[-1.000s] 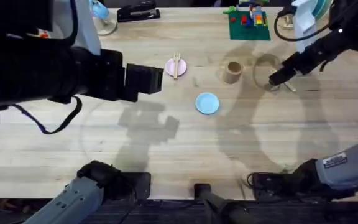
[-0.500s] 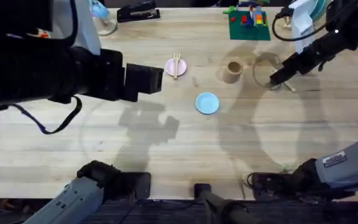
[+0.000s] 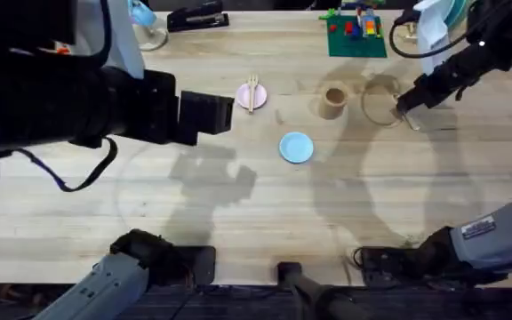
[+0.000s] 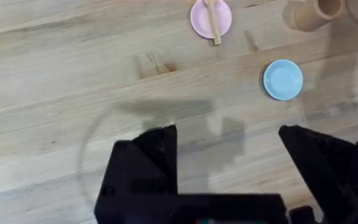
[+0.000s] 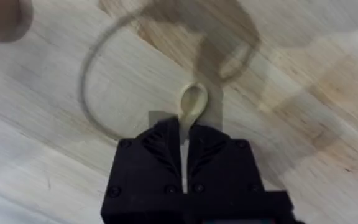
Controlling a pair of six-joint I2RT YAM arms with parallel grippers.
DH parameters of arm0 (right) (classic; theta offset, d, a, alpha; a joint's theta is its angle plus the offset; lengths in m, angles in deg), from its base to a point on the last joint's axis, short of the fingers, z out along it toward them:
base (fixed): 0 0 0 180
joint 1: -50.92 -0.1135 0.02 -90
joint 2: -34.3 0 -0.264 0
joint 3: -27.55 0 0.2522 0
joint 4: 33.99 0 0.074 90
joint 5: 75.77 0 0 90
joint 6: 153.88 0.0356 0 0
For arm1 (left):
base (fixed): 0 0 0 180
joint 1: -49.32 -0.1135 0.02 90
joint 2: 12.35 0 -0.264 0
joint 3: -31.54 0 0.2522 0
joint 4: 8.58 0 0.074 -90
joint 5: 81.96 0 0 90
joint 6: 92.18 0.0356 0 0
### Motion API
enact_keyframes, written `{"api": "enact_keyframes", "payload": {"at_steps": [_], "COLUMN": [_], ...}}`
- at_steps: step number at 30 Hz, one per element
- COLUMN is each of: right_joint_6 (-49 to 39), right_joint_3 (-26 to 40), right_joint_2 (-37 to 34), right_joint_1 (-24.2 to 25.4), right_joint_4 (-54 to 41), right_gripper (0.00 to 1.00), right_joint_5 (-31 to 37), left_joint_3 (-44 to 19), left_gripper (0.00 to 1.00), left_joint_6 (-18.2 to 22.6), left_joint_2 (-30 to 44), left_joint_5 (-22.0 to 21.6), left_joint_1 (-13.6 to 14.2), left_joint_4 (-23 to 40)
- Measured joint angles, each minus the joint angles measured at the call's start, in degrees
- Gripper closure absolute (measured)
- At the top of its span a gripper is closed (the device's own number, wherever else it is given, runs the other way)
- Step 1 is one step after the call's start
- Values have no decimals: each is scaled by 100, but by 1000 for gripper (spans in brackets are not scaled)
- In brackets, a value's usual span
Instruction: Pick up a utensil and set it on the pink plate, then put the other utensil in the container.
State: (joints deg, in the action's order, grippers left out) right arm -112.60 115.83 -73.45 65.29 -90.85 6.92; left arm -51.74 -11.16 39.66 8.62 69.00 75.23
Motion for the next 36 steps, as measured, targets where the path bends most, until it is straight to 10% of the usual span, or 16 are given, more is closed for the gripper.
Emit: {"api": "enact_keyframes", "payload": {"at_steps": [11,36], "right_joint_6": [3,47], "right_joint_3": [1,-9], "right_joint_2": [133,3158], "right_joint_1": [0,-297], "right_joint_4": [-292,-496], "right_gripper": [975,973], "right_joint_5": [7,-442], "left_joint_3": [0,0], "left_gripper": [6,4], "left_joint_6": [0,0], "left_joint_2": [1,1], "left_joint_5": [1,2], "left_joint_1": [0,0], "left_joint_4": [1,1]}}
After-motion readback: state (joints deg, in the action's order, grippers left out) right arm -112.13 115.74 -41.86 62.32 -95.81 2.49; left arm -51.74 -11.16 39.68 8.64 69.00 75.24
